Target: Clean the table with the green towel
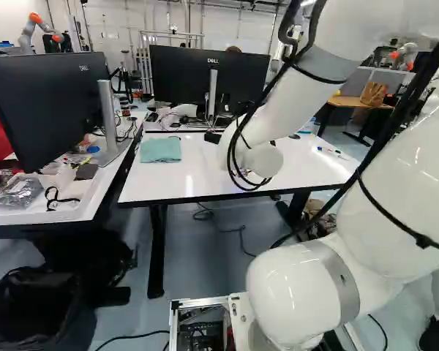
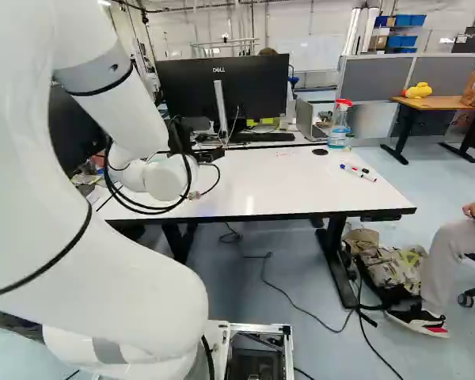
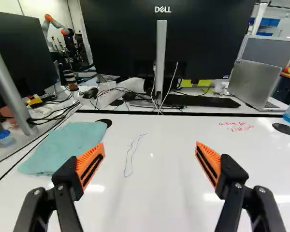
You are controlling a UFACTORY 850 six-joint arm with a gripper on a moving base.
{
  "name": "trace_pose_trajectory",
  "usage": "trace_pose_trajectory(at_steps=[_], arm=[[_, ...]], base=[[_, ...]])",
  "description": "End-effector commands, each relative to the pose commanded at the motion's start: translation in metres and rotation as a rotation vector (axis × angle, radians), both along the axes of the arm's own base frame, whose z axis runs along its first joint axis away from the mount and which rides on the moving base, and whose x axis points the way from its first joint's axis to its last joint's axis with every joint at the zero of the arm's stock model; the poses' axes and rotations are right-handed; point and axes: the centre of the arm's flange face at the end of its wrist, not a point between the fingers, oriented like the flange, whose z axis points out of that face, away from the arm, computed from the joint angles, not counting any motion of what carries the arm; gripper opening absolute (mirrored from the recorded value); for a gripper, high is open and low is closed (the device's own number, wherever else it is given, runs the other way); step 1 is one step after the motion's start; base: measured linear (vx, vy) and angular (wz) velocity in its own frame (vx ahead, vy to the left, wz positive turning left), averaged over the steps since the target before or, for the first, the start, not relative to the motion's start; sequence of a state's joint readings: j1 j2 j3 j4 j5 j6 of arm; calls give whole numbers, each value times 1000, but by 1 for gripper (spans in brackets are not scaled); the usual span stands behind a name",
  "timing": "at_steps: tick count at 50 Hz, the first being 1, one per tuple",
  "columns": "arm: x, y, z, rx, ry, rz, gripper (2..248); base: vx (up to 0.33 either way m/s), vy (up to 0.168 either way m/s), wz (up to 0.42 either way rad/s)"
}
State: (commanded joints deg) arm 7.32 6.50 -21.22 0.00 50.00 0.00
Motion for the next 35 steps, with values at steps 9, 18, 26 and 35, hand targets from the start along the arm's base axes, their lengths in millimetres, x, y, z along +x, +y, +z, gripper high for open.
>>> trace_pose_trajectory(at_steps=[9, 18, 26, 35], arm=[[13, 12, 1, 0, 2, 26, 247], [25, 24, 1, 0, 3, 52, 247], [37, 35, 1, 0, 3, 73, 247], [48, 48, 1, 0, 2, 97, 247]], base=[[0, 0, 0], [0, 0, 0], [0, 0, 0], [0, 0, 0]])
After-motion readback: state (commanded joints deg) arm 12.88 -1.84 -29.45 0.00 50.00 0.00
